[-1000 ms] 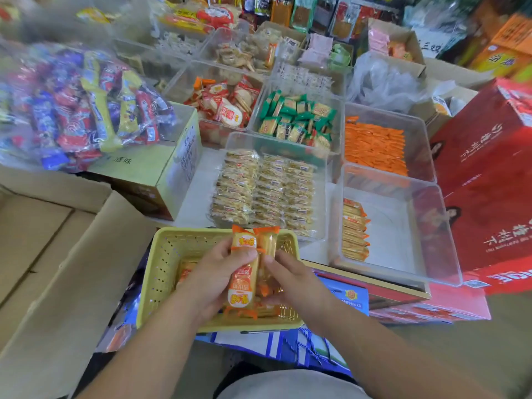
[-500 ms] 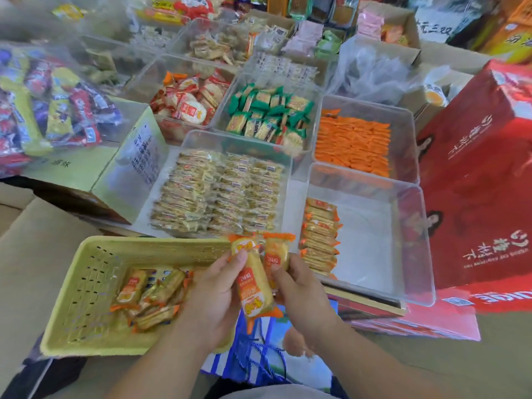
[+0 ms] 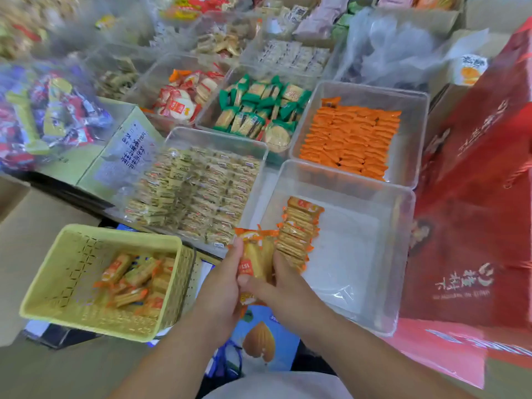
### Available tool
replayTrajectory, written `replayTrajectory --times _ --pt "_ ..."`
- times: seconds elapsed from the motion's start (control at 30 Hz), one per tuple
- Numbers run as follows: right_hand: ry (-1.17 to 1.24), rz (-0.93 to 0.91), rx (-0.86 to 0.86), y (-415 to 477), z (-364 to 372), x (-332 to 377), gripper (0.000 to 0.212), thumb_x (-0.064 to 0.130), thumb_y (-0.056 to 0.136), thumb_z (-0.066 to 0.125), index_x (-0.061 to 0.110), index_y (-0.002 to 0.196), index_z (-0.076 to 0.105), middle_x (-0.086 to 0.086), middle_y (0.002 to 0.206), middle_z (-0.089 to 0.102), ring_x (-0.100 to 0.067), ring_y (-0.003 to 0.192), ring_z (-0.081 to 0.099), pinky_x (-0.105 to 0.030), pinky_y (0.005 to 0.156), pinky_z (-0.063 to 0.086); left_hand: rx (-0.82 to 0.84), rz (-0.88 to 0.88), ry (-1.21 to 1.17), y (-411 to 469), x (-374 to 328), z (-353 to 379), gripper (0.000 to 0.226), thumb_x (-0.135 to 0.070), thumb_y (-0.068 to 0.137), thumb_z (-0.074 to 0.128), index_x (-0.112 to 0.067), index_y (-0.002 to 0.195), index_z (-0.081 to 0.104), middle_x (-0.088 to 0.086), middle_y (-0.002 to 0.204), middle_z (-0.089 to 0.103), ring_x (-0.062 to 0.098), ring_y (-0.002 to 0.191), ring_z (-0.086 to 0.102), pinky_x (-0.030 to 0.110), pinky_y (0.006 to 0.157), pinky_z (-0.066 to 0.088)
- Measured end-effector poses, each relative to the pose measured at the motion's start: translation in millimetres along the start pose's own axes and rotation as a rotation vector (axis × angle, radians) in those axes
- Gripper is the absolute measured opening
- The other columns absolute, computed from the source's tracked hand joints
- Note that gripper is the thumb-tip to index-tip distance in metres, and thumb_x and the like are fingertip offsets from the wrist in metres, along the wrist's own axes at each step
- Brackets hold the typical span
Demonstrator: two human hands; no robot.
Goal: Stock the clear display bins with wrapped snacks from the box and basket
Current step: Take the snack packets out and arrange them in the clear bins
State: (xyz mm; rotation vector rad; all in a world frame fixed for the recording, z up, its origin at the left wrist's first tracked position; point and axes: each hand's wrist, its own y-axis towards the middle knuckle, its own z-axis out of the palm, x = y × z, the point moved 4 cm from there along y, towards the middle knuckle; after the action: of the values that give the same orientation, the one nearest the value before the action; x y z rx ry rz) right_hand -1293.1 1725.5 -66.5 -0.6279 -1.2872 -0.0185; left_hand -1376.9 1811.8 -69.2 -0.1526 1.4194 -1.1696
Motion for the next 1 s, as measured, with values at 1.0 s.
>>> replayTrajectory --times 1.0 --pt "-0.002 0.297 -0.764 71 -180 -99 0.075 0.044 0.057 0.069 0.033 0.126 0.041 -0.003 0.118 0.056 -0.025 0.089 0.067 -0.039 0.063 0.057 0.398 0.447 2.254 250 -21 132 0.086 -0.071 0.083 0.062 -0.014 0.144 0.046 0.013 0.137 0.051 0.038 0.125 0.052 0.048 0.102 0.046"
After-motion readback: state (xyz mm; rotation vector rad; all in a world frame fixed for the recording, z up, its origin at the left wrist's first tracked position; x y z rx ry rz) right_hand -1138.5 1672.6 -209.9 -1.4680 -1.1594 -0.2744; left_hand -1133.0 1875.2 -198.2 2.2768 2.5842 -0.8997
